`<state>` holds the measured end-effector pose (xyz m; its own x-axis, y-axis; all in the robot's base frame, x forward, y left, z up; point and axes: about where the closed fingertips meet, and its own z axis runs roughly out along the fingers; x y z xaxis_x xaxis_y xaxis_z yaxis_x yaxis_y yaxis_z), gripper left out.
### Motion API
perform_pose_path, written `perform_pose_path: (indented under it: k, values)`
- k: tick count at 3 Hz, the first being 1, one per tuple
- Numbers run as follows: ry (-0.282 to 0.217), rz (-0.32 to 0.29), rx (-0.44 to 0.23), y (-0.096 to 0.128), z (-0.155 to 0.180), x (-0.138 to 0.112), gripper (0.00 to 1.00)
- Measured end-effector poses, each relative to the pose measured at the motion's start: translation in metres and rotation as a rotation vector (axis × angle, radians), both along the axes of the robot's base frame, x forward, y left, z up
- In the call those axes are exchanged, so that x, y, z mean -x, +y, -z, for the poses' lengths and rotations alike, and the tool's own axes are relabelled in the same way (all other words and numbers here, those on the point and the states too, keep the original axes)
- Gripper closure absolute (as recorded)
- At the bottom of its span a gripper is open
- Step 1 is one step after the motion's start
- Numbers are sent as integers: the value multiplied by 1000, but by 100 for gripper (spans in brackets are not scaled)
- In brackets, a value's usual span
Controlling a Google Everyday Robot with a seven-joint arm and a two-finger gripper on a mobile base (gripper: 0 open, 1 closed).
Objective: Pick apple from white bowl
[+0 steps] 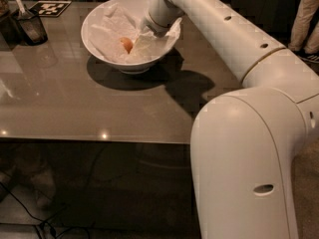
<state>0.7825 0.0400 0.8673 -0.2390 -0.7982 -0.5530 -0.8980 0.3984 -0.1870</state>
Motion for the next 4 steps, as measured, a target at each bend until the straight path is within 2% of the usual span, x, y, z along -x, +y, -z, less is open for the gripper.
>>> perform_pose_path:
  k: [3, 4]
  values:
    - [0, 0, 0, 0, 0, 0, 97]
    - [0, -1, 0, 1, -1, 0, 100]
